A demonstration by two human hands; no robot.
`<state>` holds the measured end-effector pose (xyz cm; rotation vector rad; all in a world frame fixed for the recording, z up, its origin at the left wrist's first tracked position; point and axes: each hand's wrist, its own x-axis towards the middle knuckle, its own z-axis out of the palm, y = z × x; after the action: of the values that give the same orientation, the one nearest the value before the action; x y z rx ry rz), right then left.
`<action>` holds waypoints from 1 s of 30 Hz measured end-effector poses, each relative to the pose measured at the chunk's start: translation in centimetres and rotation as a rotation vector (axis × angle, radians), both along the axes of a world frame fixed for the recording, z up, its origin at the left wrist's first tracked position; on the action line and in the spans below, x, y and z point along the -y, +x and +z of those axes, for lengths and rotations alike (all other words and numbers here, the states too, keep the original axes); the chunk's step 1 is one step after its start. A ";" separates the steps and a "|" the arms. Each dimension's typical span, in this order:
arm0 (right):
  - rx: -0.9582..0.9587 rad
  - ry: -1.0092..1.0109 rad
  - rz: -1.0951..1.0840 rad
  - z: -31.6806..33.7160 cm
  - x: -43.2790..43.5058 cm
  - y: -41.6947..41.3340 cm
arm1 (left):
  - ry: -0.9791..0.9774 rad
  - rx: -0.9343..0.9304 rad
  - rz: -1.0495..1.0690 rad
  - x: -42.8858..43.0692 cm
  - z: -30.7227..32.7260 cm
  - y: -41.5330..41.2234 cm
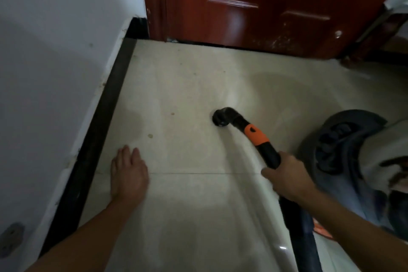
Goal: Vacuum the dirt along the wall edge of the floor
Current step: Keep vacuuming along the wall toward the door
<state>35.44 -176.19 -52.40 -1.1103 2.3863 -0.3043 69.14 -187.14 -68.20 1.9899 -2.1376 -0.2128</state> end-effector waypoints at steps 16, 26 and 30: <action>0.190 -0.054 0.208 0.2 -0.1 10.3 | 0.172 0.094 -0.022 -20.1 3.6 7.3; 0.231 0.046 0.535 -1.4 -5.7 15.3 | 0.166 0.101 0.021 -23.4 3.0 9.0; 0.101 0.031 0.389 -0.4 -8.0 9.1 | 0.164 0.123 -0.008 -22.2 2.8 8.1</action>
<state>44.57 -168.24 -52.82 -1.4733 2.0250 -0.1824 77.21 -164.90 -65.40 2.1360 -2.2703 -0.2832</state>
